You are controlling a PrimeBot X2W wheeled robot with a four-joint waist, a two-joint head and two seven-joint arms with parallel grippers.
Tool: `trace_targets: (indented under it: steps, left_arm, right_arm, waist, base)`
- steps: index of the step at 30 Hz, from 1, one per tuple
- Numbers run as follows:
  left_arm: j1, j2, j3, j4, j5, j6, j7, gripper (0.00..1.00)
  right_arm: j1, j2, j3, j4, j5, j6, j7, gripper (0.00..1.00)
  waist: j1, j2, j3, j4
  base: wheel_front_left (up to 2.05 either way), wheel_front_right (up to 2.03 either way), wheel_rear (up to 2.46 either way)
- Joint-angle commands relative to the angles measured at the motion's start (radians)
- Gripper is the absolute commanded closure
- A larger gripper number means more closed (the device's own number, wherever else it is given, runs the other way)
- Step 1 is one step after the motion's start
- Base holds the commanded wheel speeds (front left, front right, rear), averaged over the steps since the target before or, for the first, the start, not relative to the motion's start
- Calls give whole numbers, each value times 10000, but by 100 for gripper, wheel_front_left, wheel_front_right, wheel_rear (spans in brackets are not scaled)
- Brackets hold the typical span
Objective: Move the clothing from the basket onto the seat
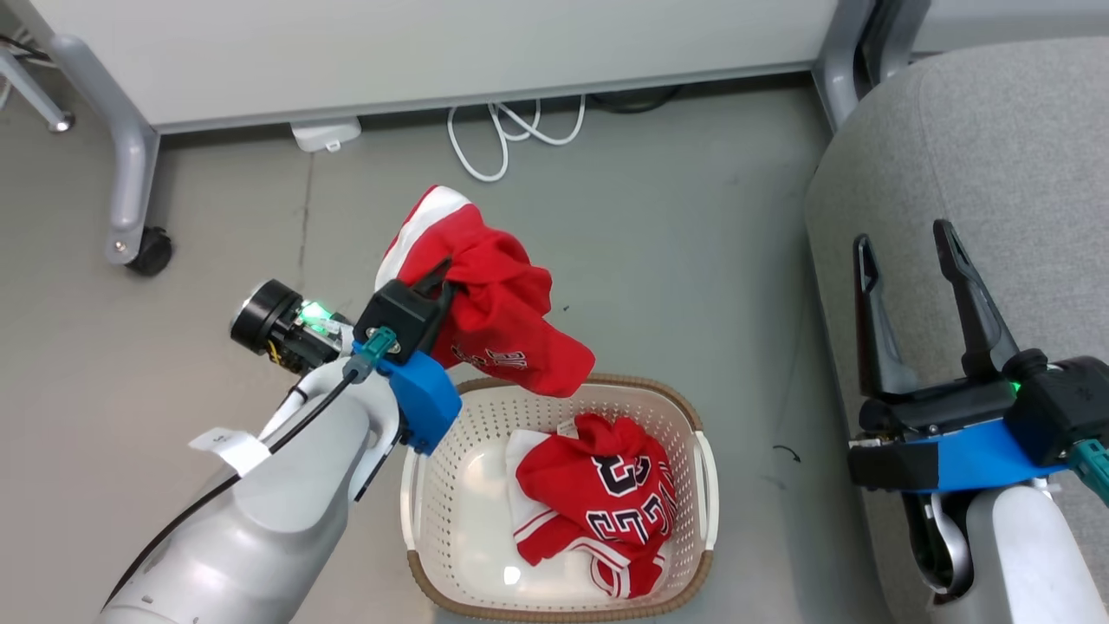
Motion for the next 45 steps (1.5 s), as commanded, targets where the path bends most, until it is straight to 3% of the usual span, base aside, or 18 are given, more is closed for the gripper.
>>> trace_targets:
  steps: [1,6,18,31,45]
  left_arm:
    - [79,28,204,-241,54,101,-49,100]
    - [452,191,1247,-1443,59,159,-47,100]
    - [868,16,2626,-3206,-341,-606,-40,100]
    - [861,-406,1976,-3791,-658,-865,116,100]
    - [756,-477,1727,-3598,-528,-840,39,100]
  right_arm:
    - [172,-40,-33,30,63,5,-31,0]
    - [405,-40,-50,111,124,5,-31,0]
    - [789,-40,-20,194,243,5,-31,0]
    - [1012,-40,662,123,414,5,-31,0]
    - [509,-42,2967,325,578,5,-29,0]
  waist:
    - [2,-1,-179,45]
    - [2,-1,-518,87]
    - [2,-1,-1179,188]
    - [2,-1,-1377,295]
    - [2,-1,-1450,292]
  base:
    - [0,0,0]
    - [0,0,0]
    - [0,0,0]
    - [0,0,0]
    - [0,0,0]
